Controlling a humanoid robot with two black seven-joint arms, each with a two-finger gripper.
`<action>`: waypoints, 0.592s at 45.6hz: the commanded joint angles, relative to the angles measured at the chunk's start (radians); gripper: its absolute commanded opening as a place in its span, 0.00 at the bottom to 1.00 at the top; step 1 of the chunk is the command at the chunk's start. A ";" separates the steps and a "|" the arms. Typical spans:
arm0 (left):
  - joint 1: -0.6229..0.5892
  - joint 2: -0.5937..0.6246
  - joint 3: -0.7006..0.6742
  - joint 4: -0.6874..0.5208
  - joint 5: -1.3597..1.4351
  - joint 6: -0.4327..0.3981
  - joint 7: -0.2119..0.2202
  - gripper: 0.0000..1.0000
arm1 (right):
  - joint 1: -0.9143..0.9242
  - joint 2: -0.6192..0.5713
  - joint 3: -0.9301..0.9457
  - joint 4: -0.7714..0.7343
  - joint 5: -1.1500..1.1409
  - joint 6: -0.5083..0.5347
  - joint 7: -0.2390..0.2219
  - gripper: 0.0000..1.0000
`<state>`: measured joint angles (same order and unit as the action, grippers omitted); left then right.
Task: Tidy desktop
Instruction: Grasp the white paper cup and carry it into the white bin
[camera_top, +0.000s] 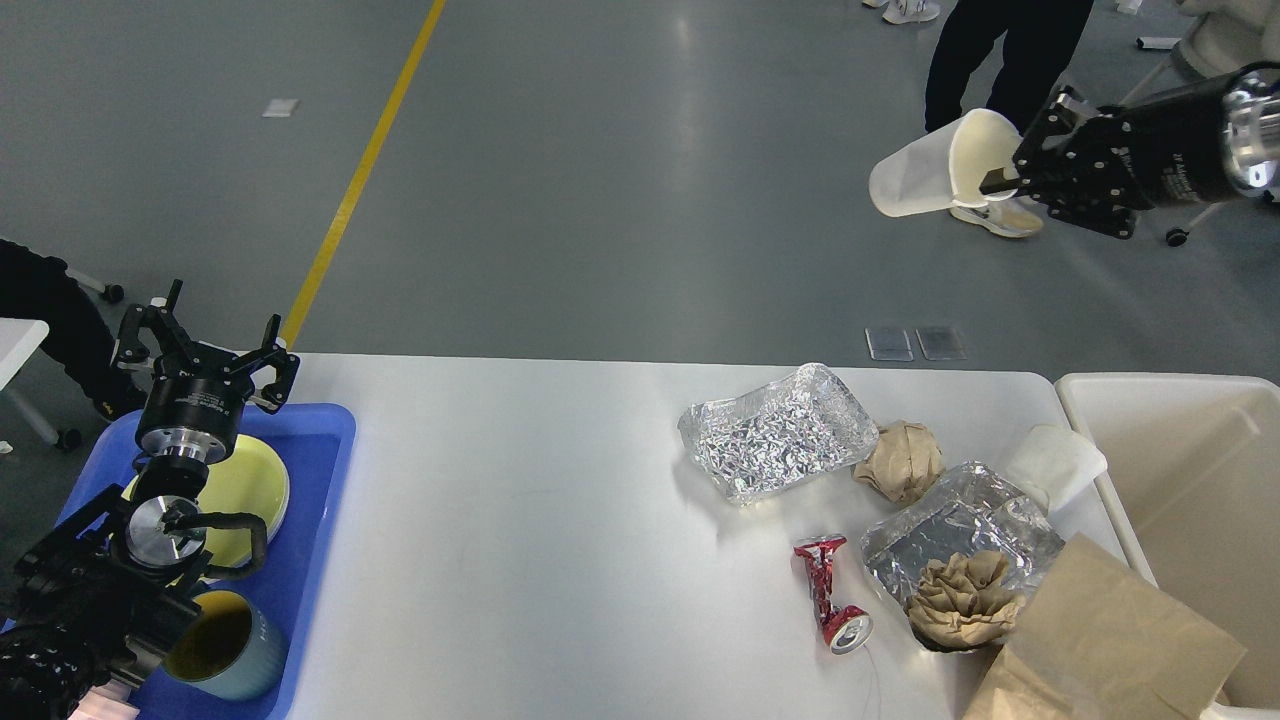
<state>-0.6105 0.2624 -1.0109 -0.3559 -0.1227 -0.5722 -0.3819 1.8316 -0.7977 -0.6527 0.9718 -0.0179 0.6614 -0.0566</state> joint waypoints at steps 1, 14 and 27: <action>0.000 0.000 0.000 0.000 0.000 0.000 0.000 0.97 | -0.178 -0.023 -0.001 -0.093 0.001 -0.140 0.000 0.00; 0.000 0.000 0.000 0.000 0.000 0.000 0.000 0.97 | -0.598 -0.014 0.008 -0.332 0.009 -0.473 0.000 0.00; 0.000 0.000 0.000 0.000 0.000 0.000 0.000 0.97 | -0.847 0.087 0.002 -0.594 0.010 -0.531 -0.002 0.35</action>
<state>-0.6105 0.2623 -1.0109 -0.3558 -0.1227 -0.5722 -0.3819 1.0605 -0.7513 -0.6450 0.4844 -0.0082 0.1362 -0.0573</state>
